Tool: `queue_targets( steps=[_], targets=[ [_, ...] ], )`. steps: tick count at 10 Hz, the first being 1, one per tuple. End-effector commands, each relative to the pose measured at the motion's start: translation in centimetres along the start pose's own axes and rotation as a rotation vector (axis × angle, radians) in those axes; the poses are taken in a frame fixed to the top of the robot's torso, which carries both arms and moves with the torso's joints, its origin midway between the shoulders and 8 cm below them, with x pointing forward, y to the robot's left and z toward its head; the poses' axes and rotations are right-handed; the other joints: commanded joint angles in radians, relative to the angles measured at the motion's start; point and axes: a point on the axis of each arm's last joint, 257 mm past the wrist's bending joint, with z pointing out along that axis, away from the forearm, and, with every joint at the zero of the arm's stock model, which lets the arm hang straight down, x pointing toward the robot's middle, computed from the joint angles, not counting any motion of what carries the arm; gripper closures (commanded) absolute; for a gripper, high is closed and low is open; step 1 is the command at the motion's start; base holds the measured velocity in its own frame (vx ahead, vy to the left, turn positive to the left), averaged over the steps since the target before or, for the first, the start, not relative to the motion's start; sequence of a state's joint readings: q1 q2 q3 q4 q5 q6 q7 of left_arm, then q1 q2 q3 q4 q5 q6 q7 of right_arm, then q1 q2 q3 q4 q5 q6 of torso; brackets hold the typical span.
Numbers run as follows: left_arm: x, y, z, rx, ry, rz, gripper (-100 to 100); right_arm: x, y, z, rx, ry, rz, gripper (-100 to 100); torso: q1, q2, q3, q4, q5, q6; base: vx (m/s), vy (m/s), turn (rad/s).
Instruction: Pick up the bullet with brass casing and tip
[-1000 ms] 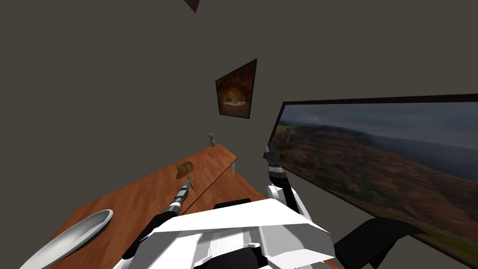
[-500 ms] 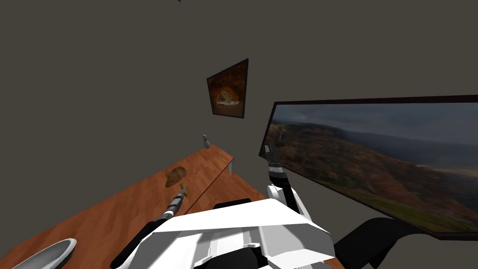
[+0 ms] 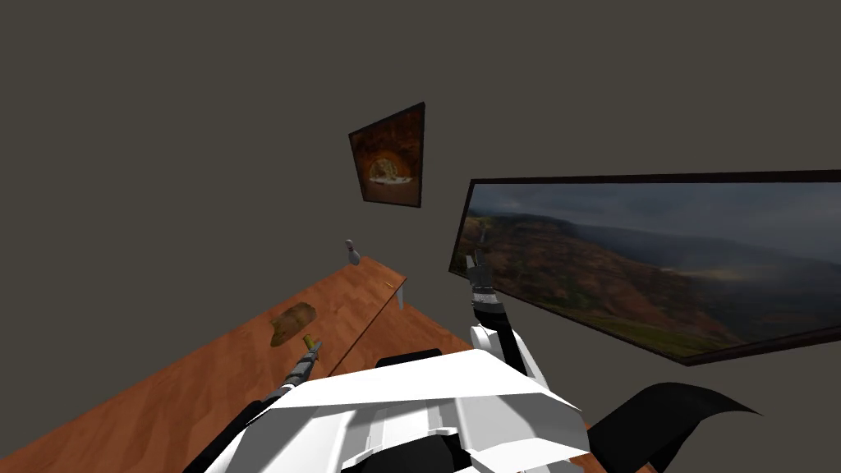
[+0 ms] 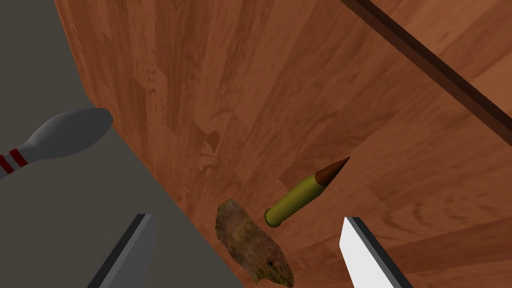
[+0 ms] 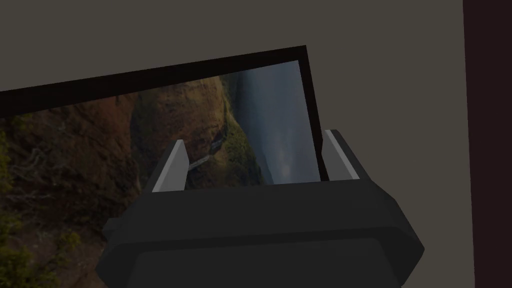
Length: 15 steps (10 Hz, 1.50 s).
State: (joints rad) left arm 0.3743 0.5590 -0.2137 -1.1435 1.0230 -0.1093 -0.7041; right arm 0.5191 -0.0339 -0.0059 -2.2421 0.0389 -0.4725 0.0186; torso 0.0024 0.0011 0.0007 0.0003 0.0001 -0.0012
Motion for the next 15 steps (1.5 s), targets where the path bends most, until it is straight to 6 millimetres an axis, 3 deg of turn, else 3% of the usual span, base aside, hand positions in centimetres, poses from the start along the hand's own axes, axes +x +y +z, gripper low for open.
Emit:
queue_targets(
  steps=[1, 2, 3, 10, 15],
  targets=[
    [-0.8, 2.6, 0.0, -0.074, 0.008, 0.003, -100, 0.0, 0.0, 0.0, 0.0, 0.0, 0.0, 0, 0.0, 0.0, 0.0, 0.0, 0.0, 0.0, 0.0, 0.027, -0.236],
    [-0.9, 2.9, -0.1, -0.082, 0.005, 0.0, -100, 0.0, 0.0, 0.0, 0.0, 0.0, 0.0, 0, 0.0, 0.0, 0.0, 0.0, 0.0, 0.001, 0.002, 0.028, -0.163],
    [-1.3, 4.9, -0.2, -0.138, 0.017, 0.004, -100, 0.0, 0.0, 0.0, 0.0, 0.0, 0.0, 0, 0.0, 0.0, 0.0, 0.0, 0.0, 0.0, 0.0, 0.033, -0.331],
    [-2.6, 12.3, -1.6, -0.353, 0.062, -0.004, -100, 0.0, 0.0, 0.0, 0.0, 0.0, 0.0, 0, 0.002, 0.001, 0.0, 0.0, 0.001, 0.0, -0.014, 0.051, -0.239],
    [-2.9, 15.9, -3.0, -0.459, 0.084, -0.028, -100, 0.0, 0.0, 0.0, 0.0, 0.0, 0.0, 0, 0.003, 0.001, 0.001, 0.0, 0.001, 0.0, -0.02, 0.061, -0.195]
  ],
)
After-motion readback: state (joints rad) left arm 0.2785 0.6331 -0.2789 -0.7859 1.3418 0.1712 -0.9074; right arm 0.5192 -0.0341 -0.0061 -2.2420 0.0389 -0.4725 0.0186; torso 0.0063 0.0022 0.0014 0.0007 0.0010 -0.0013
